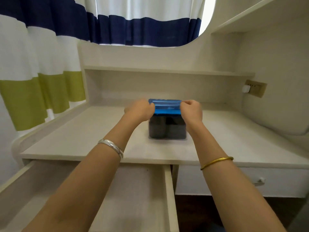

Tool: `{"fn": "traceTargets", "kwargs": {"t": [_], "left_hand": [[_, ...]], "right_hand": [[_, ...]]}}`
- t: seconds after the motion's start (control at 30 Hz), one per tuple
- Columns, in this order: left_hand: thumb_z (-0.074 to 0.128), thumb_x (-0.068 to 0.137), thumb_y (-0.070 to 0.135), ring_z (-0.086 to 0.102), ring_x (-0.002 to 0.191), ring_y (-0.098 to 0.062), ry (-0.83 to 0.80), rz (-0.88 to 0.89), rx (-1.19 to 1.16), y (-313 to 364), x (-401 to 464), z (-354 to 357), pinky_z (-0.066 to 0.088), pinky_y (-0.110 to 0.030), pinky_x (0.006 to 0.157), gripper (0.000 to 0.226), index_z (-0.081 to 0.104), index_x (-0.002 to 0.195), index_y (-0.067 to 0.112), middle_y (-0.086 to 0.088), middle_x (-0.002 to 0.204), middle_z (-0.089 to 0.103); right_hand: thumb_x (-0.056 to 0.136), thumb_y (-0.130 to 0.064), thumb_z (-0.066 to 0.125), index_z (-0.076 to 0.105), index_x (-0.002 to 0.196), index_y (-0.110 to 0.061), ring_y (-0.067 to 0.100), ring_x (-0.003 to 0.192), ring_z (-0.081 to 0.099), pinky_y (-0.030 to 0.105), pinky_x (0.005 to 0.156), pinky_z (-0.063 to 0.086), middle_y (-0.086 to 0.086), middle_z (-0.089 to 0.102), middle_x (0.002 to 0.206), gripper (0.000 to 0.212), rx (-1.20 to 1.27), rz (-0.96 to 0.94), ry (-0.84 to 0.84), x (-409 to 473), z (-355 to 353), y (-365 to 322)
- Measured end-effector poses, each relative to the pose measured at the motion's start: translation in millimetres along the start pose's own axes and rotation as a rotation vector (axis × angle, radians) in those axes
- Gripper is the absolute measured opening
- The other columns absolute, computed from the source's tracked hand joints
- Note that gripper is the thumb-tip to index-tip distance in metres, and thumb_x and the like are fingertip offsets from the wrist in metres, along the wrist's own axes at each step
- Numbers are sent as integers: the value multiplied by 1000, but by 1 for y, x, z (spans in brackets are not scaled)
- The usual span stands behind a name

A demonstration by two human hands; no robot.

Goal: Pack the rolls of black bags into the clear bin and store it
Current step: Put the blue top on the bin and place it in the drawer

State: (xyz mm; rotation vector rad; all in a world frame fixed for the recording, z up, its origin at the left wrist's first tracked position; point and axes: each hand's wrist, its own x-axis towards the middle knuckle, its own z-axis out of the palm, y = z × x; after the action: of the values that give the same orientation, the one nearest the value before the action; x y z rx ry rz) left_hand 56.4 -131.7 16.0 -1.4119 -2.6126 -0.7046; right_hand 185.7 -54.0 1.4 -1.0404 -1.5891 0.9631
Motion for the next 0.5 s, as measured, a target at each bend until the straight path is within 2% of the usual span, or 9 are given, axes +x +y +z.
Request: {"fn": "traceTargets", "kwargs": {"t": [0.07,0.1,0.17,0.23,0.27,0.33,0.4,0.47,0.5], "left_hand": [[29,97,34,51,83,-25,13,0,-26,6,15,3,39,-32,71,41,56,108,5,-10,91,53],[29,97,34,52,84,-26,11,-6,-44,10,24,4,40,-33,72,42,55,110,4,-11,93,54],[29,96,34,54,90,-28,-4,-41,-86,15,39,8,44,-36,76,46,48,121,0,-15,99,56],[29,96,35,55,96,-31,-24,-91,-135,17,52,12,48,-42,83,50,31,132,1,-17,107,55],[30,96,35,56,96,-30,-30,-111,-165,17,57,15,48,-42,82,51,25,135,3,-17,108,54],[33,95,34,54,92,-30,-58,-141,-242,16,66,21,47,-40,73,54,18,139,7,-20,116,51],[37,94,35,53,97,-33,-98,-182,-331,13,72,28,47,-40,74,59,13,142,9,-22,127,45],[38,94,34,51,96,-31,-135,-220,-446,11,77,35,49,-42,78,58,16,141,8,-18,121,46],[39,94,33,50,92,-29,-153,-234,-528,10,78,37,49,-42,79,56,19,140,9,-15,115,45]], "right_hand": [[89,-20,49,57,115,-9,27,107,54,41,90,49,10,60,113,29,-13,58,78,20,-3,9],[88,-23,50,56,116,-10,29,111,53,43,93,48,12,58,117,31,-34,83,112,32,-3,11],[87,-27,51,55,112,-10,31,112,51,44,94,47,13,56,119,30,-87,110,153,48,-1,13],[89,-28,50,53,100,-12,30,109,52,45,93,48,13,56,118,19,-116,101,151,61,2,16],[90,-27,49,52,96,-14,29,108,52,44,92,49,13,56,116,15,-136,96,142,65,3,17],[90,-26,49,51,92,-14,28,104,53,41,85,50,12,57,112,13,-163,88,106,74,5,22],[90,-26,51,49,95,-11,25,91,54,32,67,46,11,56,104,17,-154,117,31,77,5,25],[87,-27,54,45,101,-8,20,73,48,26,52,35,8,50,91,25,-97,172,-55,80,6,27],[87,-28,55,45,103,-7,17,68,46,27,52,35,7,48,87,28,-55,208,-86,81,5,29]]}}
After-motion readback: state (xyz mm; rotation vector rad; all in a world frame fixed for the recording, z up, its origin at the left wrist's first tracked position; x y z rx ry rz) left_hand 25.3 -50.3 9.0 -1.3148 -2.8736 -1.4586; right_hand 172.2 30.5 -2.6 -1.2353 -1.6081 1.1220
